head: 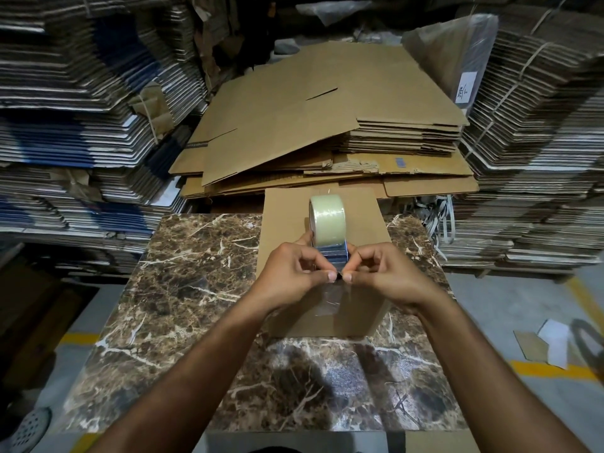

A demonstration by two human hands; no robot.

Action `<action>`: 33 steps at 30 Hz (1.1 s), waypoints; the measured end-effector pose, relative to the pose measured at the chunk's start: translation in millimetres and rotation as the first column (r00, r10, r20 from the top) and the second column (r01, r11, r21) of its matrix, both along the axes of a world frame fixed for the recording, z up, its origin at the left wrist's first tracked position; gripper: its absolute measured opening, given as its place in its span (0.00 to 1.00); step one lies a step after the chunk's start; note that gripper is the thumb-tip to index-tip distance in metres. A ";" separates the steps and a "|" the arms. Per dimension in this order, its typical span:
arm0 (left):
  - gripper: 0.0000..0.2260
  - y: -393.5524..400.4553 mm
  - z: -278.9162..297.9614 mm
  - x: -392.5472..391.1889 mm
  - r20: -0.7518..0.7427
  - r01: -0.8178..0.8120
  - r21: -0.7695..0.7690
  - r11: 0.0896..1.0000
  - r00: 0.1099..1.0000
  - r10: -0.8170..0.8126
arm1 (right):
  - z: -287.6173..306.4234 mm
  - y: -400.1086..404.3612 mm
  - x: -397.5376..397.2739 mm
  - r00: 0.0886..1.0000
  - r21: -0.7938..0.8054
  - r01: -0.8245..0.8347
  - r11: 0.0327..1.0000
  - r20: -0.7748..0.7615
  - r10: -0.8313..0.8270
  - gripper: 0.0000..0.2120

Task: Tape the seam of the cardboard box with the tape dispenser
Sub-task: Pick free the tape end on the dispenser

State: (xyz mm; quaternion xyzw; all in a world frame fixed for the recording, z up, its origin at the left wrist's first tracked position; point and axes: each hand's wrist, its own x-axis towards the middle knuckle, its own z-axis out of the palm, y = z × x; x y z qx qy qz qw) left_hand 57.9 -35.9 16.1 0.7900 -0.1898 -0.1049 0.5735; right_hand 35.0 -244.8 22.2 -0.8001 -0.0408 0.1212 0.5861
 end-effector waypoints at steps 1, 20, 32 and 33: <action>0.04 1.0 0.7 1.6 -0.010 0.018 -0.003 1.000 1.000 -0.018 | 0.0 -1.8 0.5 1.000 0.033 -0.001 0.999 -0.011 0.002 0.08; 0.15 -0.8 -9.7 -10.7 -0.100 -0.125 -0.278 0.952 0.990 0.100 | -23.0 2.8 -7.5 0.960 0.048 0.153 0.987 0.228 -0.160 0.02; 0.11 -9.2 -30.5 -16.9 -0.115 -0.260 -0.291 0.921 0.965 0.236 | -28.0 5.3 -12.3 0.961 0.196 0.149 0.969 0.201 -0.189 0.07; 0.11 -9.1 -31.4 -16.7 -0.118 -0.265 -0.296 0.917 0.963 0.241 | -27.5 6.0 -13.3 0.962 0.219 0.150 0.964 0.194 -0.194 0.10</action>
